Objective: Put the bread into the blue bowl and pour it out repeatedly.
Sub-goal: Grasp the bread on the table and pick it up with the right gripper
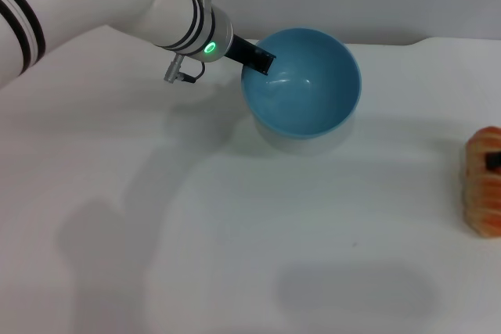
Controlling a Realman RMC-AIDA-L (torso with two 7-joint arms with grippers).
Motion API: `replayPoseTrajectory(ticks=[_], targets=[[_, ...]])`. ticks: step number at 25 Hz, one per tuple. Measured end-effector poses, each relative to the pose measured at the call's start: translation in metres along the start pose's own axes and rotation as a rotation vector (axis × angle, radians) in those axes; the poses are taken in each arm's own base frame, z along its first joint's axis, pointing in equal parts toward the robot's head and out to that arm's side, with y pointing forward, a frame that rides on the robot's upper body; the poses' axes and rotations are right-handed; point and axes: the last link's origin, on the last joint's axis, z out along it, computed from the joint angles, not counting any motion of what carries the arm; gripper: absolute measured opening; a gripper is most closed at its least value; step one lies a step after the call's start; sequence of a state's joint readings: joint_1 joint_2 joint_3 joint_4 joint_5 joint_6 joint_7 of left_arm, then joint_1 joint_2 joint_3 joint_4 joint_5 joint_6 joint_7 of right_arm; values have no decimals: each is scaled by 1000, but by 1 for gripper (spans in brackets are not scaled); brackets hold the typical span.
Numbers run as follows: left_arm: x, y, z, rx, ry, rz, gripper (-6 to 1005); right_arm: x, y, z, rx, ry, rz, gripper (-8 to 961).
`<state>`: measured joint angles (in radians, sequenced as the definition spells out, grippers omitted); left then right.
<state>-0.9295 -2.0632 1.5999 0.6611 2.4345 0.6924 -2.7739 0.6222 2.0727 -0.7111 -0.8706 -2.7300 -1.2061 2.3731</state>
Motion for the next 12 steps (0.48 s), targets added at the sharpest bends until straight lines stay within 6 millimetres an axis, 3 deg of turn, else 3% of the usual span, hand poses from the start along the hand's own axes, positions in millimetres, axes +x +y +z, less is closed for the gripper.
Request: replayPoseTrajectory(ticks=[12], targets=[[-2, -2, 0, 6, 8, -10, -1, -30, 13, -12, -10, -89, -91, 302]])
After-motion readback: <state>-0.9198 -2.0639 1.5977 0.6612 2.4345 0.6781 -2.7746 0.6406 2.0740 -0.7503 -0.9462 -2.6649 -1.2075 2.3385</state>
